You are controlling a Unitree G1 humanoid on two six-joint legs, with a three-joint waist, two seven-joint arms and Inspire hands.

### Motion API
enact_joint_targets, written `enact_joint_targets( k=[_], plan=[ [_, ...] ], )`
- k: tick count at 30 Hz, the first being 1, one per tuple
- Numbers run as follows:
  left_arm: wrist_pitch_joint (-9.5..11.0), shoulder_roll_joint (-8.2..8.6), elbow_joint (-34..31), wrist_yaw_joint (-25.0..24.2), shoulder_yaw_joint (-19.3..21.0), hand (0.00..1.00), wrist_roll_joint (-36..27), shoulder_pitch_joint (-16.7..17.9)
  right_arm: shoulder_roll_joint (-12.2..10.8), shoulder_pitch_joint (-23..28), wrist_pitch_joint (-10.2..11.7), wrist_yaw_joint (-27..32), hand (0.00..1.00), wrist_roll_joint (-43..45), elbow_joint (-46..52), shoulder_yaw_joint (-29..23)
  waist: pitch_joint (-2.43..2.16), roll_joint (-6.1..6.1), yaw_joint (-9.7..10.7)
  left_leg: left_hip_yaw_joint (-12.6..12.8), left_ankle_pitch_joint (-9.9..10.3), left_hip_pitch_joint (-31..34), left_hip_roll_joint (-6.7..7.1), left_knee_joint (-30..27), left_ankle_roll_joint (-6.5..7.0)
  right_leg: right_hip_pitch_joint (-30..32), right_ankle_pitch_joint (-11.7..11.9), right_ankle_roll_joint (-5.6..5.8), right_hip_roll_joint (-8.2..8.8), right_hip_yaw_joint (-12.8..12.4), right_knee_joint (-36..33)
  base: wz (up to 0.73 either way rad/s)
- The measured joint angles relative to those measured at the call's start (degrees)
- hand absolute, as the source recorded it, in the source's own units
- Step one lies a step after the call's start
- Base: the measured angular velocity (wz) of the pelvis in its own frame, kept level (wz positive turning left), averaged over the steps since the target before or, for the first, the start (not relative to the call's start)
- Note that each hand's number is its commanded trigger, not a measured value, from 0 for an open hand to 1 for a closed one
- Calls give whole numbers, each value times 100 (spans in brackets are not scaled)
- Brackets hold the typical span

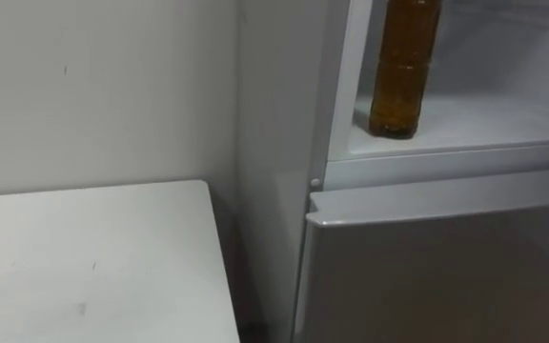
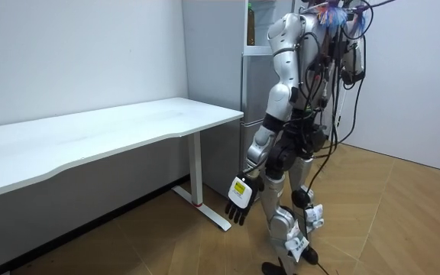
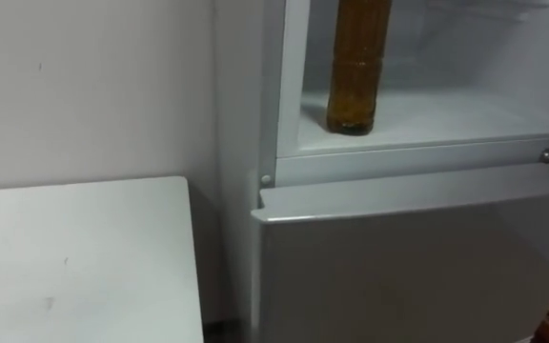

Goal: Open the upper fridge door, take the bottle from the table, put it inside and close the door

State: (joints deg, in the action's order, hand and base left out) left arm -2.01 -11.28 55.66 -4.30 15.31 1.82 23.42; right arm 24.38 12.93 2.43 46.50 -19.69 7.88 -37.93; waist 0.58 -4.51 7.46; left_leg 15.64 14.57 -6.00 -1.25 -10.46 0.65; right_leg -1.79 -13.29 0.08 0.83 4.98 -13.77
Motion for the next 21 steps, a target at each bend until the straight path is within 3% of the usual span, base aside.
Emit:
enact_joint_targets(
  k=[9,16,21],
  plan=[
    [21,2,59,10,-201,0,41,-47,-29,-3,115,-197,0,229,236,305,-48,50,-127,-11,-2,30,-12,-57,0,69,4,-6,3,9,-94,-1],
    [45,3,129,9,-374,0,106,-25,-234,12,192,-535,0,447,490,623,-48,73,-216,-19,-1,39,-22,-107,-1,63,8,-25,16,59,-96,2],
    [45,5,127,9,-432,0,120,-5,-262,20,192,-708,0,447,686,756,-57,79,-260,-40,0,44,-21,-102,0,57,12,-28,20,64,-119,0]
  ],
)
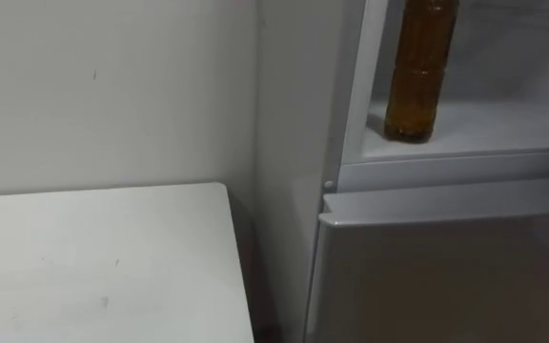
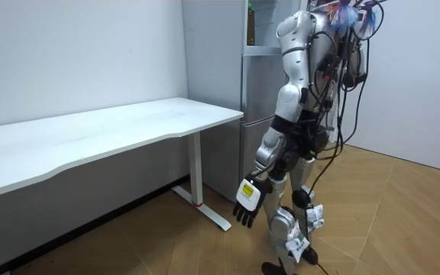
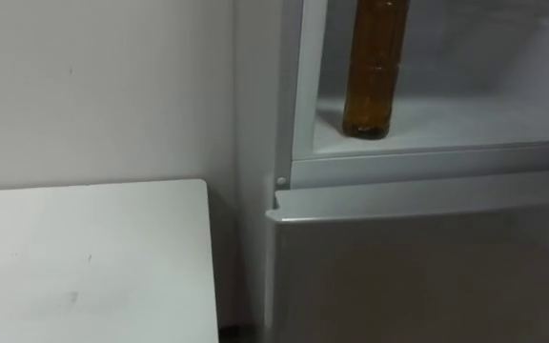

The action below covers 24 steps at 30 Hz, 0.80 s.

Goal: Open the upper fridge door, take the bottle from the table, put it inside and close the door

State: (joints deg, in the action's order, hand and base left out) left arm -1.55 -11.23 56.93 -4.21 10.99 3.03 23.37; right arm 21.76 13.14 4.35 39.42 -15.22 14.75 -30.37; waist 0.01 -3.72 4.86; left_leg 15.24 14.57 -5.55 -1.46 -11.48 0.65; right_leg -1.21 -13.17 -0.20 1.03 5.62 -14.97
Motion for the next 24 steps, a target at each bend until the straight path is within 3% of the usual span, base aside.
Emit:
enact_joint_targets(
  k=[14,24],
  plan=[
    [2,-5,-6,0,-7,0,1,-4,-1,5,5,-464,0,96,132,308,-12,78,-46,-99,-1,-15,-5,-29,-2,-171,18,-7,4,155,144,4],
    [12,-2,-8,-1,-1,0,168,-10,-1,-6,9,-643,0,679,132,448,-15,130,-222,-143,-3,-17,-2,-32,-5,-165,18,-7,5,196,143,0]
  ],
)
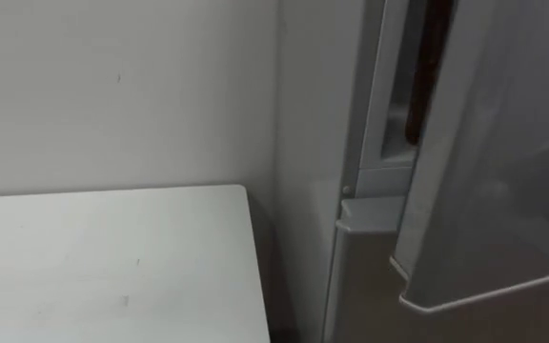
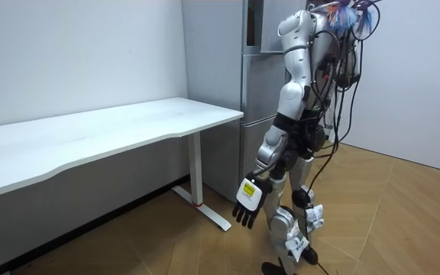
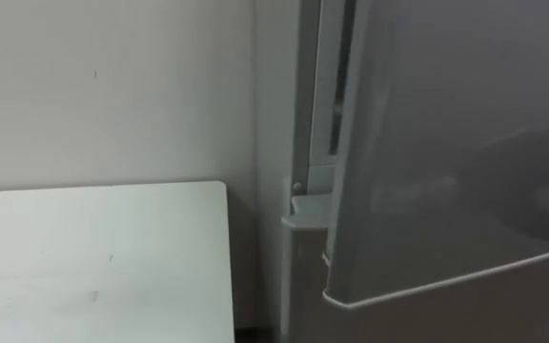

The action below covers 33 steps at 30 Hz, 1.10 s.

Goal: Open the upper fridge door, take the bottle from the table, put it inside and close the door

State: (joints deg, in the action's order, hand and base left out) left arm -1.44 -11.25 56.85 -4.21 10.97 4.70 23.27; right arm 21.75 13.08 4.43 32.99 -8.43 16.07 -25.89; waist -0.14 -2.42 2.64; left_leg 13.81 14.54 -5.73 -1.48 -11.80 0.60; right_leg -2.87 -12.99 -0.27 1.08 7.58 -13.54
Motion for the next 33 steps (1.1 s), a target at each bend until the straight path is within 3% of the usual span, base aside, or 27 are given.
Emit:
enact_joint_targets(
  k=[7,14,23,33],
  plan=[
    [1,28,17,0,-17,0,-6,-6,0,-20,0,-178,0,5,4,223,9,-62,-89,-14,-1,-6,7,-1,1,-9,-1,1,10,26,13,0],
    [5,38,138,0,-298,0,-12,-44,0,-73,0,-388,0,2,49,502,16,-97,-143,-45,-1,-3,8,-1,1,-55,10,4,10,54,86,0],
    [10,30,120,0,-410,0,-4,-261,-110,-319,167,-603,0,-17,52,737,75,45,-140,-96,0,1,8,9,0,-84,14,2,-1,52,76,1],
    [11,32,117,-1,-559,0,-3,-364,-206,-530,127,-537,0,-14,89,957,33,111,-141,-86,-5,4,4,-22,-4,-6,15,-5,-2,26,-8,-1]
  ],
)
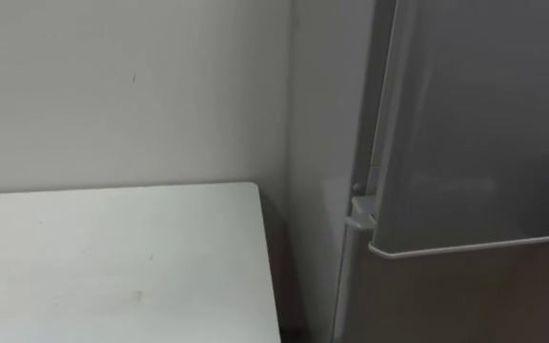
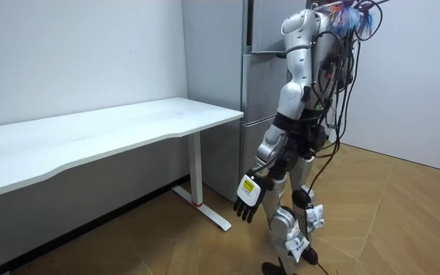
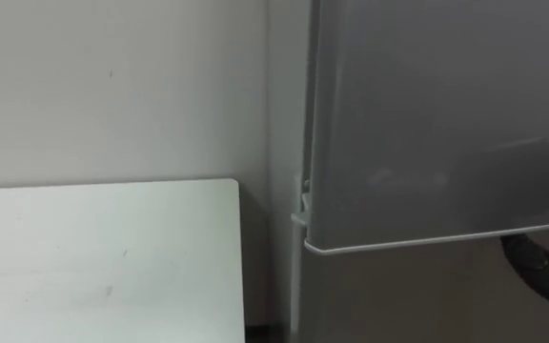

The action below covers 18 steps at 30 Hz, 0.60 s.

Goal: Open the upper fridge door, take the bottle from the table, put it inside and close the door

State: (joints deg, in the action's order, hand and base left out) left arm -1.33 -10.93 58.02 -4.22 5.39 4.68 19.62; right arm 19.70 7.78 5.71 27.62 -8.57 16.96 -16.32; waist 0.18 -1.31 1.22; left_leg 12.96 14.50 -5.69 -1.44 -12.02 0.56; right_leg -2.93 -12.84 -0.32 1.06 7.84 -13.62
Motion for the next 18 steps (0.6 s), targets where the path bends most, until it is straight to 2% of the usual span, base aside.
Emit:
enact_joint_targets(
  k=[5,8,13,18],
  plan=[
    [7,1,10,0,-6,0,-1,3,0,-9,-4,-10,0,22,1,132,-10,10,-27,26,-4,-18,-11,-20,-5,-2,4,-7,-12,-36,-28,-3],
    [7,1,23,-2,-6,0,-2,13,0,-54,-86,-79,0,146,1,172,-7,-1,-50,62,-6,-7,-21,-21,-9,-1,8,-14,-15,-49,-16,-6],
    [7,-3,136,-3,-8,0,-3,2,0,-104,-261,-100,0,169,0,182,-3,-85,-60,43,-7,3,-25,-73,-9,6,12,-23,2,7,-9,1],
    [3,-8,192,-14,-10,0,-1,2,-25,-104,-342,-99,0,174,-1,186,-5,-152,-105,39,-7,6,-37,-91,-10,3,22,-38,-5,15,-9,0]
  ],
)
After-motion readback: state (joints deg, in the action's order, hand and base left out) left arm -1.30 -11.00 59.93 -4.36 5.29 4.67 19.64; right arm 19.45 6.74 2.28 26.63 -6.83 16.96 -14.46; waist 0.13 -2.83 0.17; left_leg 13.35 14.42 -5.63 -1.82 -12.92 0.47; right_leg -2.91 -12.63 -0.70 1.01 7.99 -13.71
